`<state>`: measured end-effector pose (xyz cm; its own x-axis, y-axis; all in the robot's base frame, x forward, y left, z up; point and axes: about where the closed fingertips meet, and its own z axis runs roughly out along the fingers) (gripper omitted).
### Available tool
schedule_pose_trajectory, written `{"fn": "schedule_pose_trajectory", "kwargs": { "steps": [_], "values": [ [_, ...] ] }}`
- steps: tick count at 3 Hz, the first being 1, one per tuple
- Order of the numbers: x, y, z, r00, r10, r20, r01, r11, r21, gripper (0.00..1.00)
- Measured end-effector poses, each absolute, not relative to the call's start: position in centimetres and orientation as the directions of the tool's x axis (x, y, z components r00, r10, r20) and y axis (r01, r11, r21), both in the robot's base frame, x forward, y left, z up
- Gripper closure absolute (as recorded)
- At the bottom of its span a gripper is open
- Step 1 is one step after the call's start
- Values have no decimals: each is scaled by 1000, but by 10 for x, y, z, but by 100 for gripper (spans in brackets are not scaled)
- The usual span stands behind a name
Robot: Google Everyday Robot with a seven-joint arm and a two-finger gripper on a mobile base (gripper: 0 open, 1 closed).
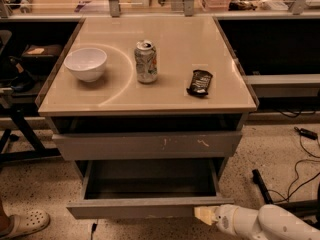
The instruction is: Close middle drawer
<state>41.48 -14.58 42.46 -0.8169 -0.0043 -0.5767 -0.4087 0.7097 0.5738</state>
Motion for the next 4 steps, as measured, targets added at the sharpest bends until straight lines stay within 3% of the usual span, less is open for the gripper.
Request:
{"fn": "schedule_pose_trajectory", "kwargs": {
  "steps": [4],
  "values": [
    [512, -130, 451, -679, 133, -722, -400, 758, 516, 100]
  ]
}}
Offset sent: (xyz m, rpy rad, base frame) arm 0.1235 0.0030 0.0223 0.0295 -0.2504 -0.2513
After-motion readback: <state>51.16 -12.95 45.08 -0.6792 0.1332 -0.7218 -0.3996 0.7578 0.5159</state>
